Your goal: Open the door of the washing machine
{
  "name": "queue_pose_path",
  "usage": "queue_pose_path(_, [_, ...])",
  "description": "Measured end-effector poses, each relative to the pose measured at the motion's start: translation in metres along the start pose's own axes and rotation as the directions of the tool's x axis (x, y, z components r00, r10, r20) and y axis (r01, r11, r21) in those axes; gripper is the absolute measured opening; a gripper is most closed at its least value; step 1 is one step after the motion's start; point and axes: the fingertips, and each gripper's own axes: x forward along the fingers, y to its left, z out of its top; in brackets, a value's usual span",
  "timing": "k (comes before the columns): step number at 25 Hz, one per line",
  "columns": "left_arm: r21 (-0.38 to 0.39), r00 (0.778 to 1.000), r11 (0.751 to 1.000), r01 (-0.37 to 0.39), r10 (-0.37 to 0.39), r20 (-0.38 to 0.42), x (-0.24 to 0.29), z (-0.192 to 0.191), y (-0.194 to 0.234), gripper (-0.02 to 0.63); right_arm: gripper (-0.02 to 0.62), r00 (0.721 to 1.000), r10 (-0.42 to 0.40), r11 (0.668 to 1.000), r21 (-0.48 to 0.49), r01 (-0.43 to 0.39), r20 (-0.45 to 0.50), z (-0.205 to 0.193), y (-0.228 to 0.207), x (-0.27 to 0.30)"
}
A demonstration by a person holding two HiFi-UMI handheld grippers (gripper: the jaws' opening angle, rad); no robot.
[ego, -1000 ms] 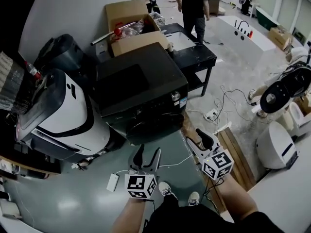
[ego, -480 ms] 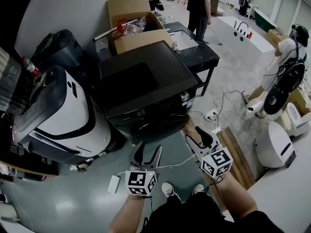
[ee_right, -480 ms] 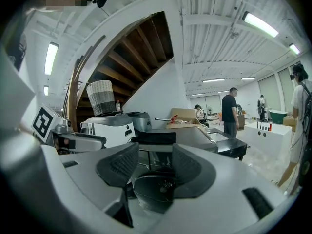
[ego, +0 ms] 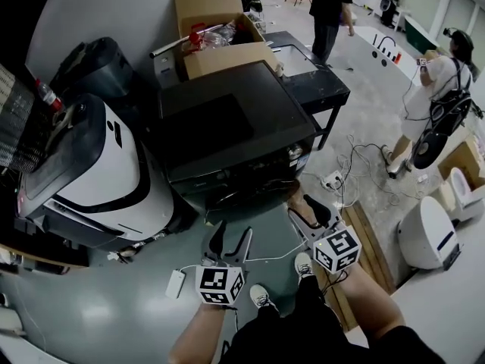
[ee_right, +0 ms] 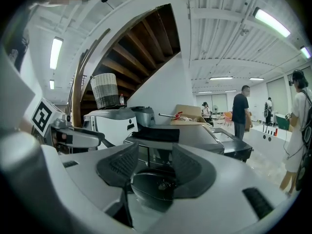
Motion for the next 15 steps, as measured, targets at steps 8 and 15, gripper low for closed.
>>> queue_pose_path(8, [-0.034,0.999,0.998,-0.051,0.051,-0.014,0.042,-0.016,-0.001,0.264,0.216,0.996,0.068,0.998,0.013,-0.068,-0.058,-0.028,-0.04,0.03])
queue_pose_path(15, [-0.058,0.995,0.994,-0.094,0.092,-0.033,0.102,-0.041,-0.01,0.265,0.216,0.984,0.131,0.991,0.006,-0.131,-0.124,-0.069,-0.092,0.062])
